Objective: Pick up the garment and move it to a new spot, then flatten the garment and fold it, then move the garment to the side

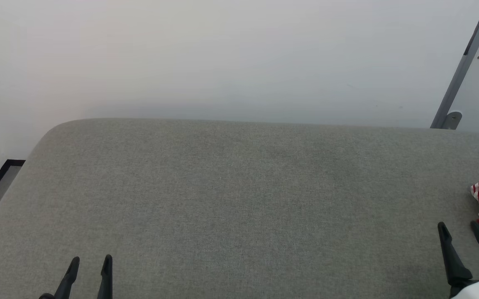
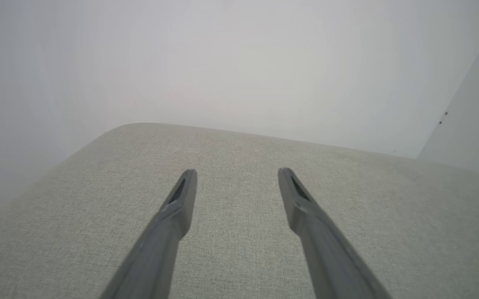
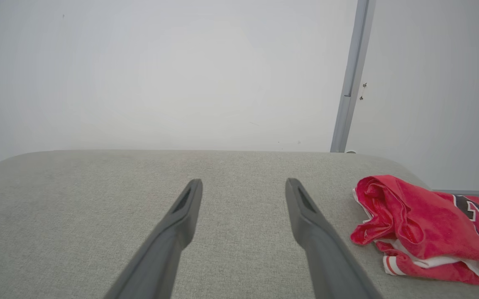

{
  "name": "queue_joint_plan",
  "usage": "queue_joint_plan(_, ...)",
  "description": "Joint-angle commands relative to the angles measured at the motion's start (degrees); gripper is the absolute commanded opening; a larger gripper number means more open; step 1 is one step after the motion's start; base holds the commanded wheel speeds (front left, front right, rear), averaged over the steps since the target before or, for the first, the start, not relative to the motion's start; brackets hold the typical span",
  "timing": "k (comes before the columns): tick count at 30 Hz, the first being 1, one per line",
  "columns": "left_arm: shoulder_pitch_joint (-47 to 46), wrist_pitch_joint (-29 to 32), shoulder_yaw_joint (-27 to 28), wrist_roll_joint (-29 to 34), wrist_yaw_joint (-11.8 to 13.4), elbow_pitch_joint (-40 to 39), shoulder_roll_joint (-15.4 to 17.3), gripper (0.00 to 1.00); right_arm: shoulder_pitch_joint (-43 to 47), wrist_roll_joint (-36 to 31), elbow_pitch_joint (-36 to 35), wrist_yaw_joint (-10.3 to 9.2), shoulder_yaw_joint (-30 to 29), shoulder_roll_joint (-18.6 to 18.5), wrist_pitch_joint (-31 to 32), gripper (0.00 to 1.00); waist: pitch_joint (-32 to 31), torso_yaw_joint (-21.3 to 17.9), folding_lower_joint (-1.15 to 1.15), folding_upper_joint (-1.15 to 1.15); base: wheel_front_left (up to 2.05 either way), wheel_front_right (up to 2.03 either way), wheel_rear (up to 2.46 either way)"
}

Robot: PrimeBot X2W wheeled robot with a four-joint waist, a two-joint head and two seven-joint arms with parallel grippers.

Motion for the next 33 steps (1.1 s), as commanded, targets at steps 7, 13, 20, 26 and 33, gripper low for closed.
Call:
queue_joint_plan(7, 0.3, -0.1, 0.3, 0.1, 0.1, -0.3, -0.7, 1.0, 1.3, -0.2, -1.8, -0.03, -1.5, 0.8, 0.6, 1.0, 0.1, 0.0, 0.0, 0.0, 0.0, 0.0, 0.0)
queue_joint_plan(13, 0.1, -0.1, 0.2, 0.0, 0.1, -0.2, -0.6, 1.0, 1.5, -0.6, -2.8, -0.03, -1.7, 1.2, 1.0, 1.0, 0.3, 0.1, 0.0, 0.0, 0.0, 0.0, 0.0)
queue_joint_plan(20, 0.1, -0.1, 0.6, 0.0, 0.1, -0.2, -0.8, 1.0, 1.4, -0.8, -3.3, -0.03, -1.7, 1.4, 1.2, 1.0, 0.4, 0.0, 0.0, 0.0, 0.0, 0.0, 0.0)
queue_joint_plan(26, -0.1, -0.1, 0.9, 0.0, 0.1, 0.2, -0.7, 1.0, 1.0, -0.8, -3.9, -0.03, -1.3, 1.2, 1.7, 1.0, 0.6, -0.2, 0.0, 0.0, 0.0, 0.0, 0.0)
queue_joint_plan(33, 0.0, 0.4, 0.2, -0.5, 0.0, 2.7, -2.2, 0.0, 1.9, -0.1, -1.2, 0.0, -0.6, 2.8, 1.9, 0.0, 0.6, -0.2, 0.0, 0.0, 0.0, 0.0, 0.0)
